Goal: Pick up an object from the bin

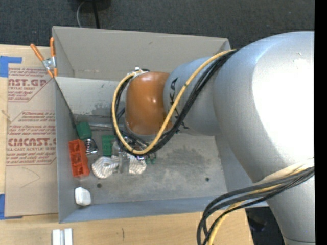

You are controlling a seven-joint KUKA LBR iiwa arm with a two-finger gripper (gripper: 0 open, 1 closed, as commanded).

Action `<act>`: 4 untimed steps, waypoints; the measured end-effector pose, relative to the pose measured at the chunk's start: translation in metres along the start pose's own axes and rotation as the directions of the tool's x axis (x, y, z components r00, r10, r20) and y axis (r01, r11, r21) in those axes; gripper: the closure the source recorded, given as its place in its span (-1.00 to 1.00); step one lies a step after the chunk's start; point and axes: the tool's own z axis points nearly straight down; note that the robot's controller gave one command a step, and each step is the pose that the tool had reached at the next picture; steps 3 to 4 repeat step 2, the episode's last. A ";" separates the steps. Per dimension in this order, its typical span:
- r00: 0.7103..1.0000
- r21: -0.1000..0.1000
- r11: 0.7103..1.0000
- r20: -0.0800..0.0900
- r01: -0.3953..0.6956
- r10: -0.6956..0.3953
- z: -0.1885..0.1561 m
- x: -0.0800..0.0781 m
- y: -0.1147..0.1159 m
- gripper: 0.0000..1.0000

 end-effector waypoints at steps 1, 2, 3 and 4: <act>0.982 -0.002 0.982 0.010 0.187 -0.186 0.000 -0.003 -0.006 1.00; 1.000 -0.001 1.000 0.003 0.019 -0.019 -0.004 0.000 -0.005 1.00; 1.000 -0.001 1.000 0.003 0.019 -0.019 -0.004 0.000 -0.005 1.00; 1.000 -0.001 1.000 0.003 0.019 -0.019 -0.004 0.000 -0.005 1.00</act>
Offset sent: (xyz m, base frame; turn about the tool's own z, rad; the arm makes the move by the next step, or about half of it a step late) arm -0.0005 -0.0038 0.0060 -0.0015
